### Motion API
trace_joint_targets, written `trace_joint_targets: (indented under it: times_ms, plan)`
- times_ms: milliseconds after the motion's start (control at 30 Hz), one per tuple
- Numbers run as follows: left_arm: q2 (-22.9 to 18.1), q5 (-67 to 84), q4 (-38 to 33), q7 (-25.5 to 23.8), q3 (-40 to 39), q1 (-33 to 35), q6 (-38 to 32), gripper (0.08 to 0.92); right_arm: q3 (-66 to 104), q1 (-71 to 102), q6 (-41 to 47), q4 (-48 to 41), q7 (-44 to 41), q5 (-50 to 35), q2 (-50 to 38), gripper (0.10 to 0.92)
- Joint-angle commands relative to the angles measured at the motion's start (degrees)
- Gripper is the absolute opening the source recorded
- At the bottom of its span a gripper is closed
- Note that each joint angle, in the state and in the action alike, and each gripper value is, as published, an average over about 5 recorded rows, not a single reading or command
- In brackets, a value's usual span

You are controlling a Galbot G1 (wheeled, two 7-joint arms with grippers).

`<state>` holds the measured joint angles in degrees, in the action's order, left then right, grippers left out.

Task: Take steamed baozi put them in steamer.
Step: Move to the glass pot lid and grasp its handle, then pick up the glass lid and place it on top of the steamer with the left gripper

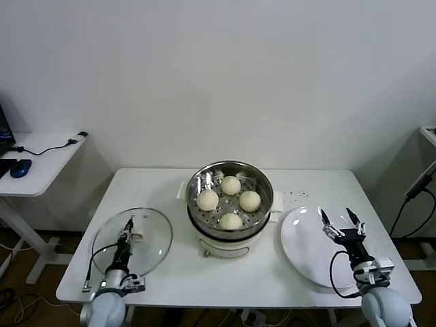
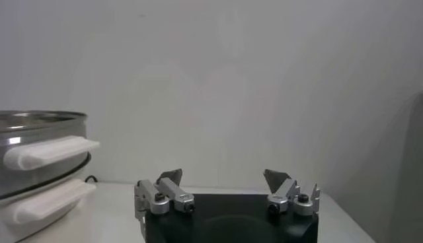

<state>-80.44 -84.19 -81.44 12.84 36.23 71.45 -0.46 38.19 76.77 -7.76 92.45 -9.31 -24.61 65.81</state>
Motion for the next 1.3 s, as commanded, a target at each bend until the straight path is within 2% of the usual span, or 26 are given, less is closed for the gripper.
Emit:
trace_joint_targets:
  times_ms: [33,167,367,567,733,833,900,1000,1133,1300]
  plan:
    - [1.3,4.9,-5.2,-0.8,-0.3,1.4,0.2,0.230,0.5,-0.1,-0.1,-0.8,-0.2,0.6,0.2,0.823]
    - [3.5,7.7,-12.6,-2.2,-0.1,4.4,1.3,0.154,0.9,-0.4,-0.2,-1.3,-0.3,0.6,0.0,0.823]
    - [8.7,11.6,-25.8,-6.0,1.3,11.2,6.1,0.149,1.0,-1.5,0.0,-2.1,-0.1,0.6,-0.4,0.823]
    - [15.1,12.9,-38.6,-9.7,-0.2,15.9,18.4,0.149,0.4,-2.6,0.2,-2.8,0.1,0.8,-1.2,0.823]
    - [21.6,13.3,-45.4,-14.8,-6.4,13.6,31.4,0.149,0.0,-3.8,0.2,-3.9,0.2,1.2,-1.7,0.823]
    - [24.6,12.1,-46.0,-18.0,-12.0,9.4,37.1,0.149,-0.4,-4.7,0.3,-4.7,0.3,1.6,-1.8,0.823]
    - [25.3,10.9,-45.8,-22.4,-16.1,4.9,40.4,0.149,-0.7,-5.2,0.3,-5.1,0.3,1.9,-1.7,0.823]
    - [24.5,7.9,-45.3,-30.0,-23.9,-3.7,44.0,0.149,-1.1,-5.8,0.4,-5.7,0.3,2.4,-1.6,0.823]
    - [19.5,1.9,-42.7,-37.3,-33.1,-14.1,45.5,0.149,-1.3,-6.2,0.5,-5.9,0.4,2.7,-1.4,0.823]
    - [11.1,-5.4,-35.9,-39.3,-41.2,-21.8,45.5,0.149,-0.8,-6.0,0.5,-6.0,0.5,3.0,-1.3,0.823]
